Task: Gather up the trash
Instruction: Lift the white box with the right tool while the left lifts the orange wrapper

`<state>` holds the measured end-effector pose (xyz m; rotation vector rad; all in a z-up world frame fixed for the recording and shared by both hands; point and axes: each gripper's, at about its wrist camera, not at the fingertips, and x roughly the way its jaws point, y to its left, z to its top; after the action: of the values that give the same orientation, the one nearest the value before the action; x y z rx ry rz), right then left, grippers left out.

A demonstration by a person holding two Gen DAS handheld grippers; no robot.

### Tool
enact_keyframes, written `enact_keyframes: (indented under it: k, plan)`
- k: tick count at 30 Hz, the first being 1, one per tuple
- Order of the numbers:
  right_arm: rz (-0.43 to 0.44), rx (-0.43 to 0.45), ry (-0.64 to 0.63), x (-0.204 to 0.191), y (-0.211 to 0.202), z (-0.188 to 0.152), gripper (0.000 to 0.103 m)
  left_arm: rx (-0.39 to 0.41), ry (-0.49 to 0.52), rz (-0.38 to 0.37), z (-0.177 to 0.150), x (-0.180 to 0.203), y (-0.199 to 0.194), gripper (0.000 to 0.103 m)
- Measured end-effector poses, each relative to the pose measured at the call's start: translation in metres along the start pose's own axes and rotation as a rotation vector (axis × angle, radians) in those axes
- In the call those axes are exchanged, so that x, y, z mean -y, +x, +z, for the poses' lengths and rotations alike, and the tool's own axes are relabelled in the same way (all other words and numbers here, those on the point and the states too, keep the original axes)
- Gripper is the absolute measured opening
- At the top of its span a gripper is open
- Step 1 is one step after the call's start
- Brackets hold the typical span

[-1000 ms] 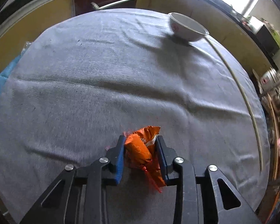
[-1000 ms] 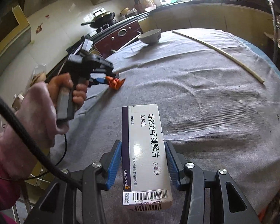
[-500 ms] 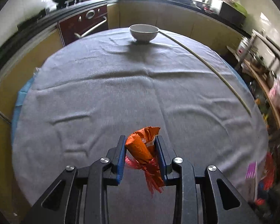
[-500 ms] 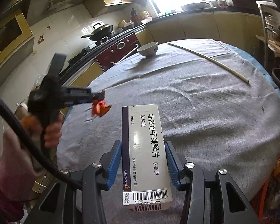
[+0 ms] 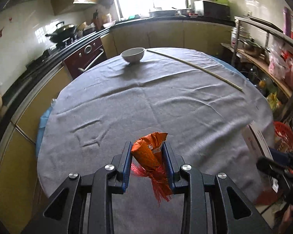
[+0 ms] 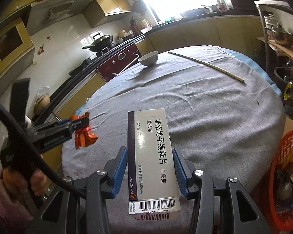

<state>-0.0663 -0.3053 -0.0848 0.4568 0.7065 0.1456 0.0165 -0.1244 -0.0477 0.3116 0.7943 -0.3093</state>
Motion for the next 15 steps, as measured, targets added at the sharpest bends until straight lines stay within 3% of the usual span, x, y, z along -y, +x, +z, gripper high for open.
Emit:
enact_keyframes:
  k: [15]
  plan:
    - [0.008, 0.039, 0.045, -0.003, -0.021, -0.003, 0.049, 0.088, 0.078, 0.045, -0.014, 0.02, -0.042, 0.033]
